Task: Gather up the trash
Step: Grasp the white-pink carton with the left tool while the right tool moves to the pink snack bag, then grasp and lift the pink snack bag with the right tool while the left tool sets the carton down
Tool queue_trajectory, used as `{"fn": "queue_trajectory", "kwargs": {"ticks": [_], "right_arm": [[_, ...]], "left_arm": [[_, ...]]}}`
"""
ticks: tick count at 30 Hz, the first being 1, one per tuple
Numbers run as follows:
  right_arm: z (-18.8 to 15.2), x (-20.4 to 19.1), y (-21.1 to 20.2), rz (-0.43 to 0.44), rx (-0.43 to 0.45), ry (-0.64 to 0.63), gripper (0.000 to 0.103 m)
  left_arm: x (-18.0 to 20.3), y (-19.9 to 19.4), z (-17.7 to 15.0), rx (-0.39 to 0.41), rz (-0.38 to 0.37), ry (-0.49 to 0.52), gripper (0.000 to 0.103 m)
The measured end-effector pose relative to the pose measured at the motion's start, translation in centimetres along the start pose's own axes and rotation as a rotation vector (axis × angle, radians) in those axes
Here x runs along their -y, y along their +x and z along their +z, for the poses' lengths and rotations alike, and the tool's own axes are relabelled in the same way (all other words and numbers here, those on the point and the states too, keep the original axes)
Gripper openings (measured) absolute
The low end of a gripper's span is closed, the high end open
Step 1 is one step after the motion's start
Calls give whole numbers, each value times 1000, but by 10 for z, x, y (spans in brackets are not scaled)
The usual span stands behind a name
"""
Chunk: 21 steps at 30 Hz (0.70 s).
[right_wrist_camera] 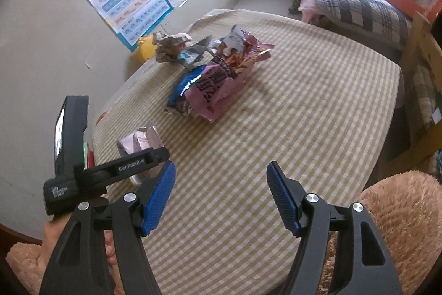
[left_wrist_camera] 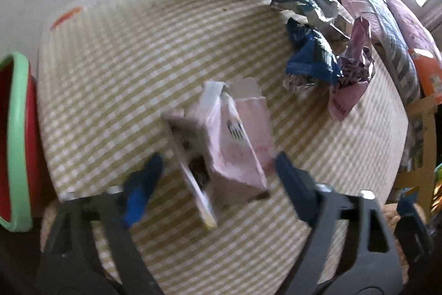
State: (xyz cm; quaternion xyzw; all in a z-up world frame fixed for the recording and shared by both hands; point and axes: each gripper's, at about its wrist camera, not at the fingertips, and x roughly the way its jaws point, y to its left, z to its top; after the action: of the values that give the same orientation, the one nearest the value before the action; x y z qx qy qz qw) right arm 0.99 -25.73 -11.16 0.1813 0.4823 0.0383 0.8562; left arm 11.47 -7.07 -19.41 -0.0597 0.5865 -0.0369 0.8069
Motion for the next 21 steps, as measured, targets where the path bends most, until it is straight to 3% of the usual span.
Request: {"fn": "queue_trajectory", "kwargs": {"ticks": [1, 2, 4, 10, 14, 21], "right_arm": [[0, 2, 2, 2, -6, 8, 66], [0, 3, 4, 4, -11, 14, 66], [1, 6, 9, 9, -22, 26, 66], [21, 20, 20, -2, -16, 93, 66], [44, 30, 29, -25, 14, 130, 71], [84, 49, 51, -5, 17, 251, 71]], "left_arm": [[2, -1, 0, 5, 19, 31, 44], [2, -2, -1, 2, 21, 52, 38], [-3, -8, -2, -2, -17, 52, 36], [-16, -38, -35, 23, -32, 119, 35], [-20, -53, -58, 46, 5, 180, 36], [-12, -52, -59, 62, 33, 200, 36]]}}
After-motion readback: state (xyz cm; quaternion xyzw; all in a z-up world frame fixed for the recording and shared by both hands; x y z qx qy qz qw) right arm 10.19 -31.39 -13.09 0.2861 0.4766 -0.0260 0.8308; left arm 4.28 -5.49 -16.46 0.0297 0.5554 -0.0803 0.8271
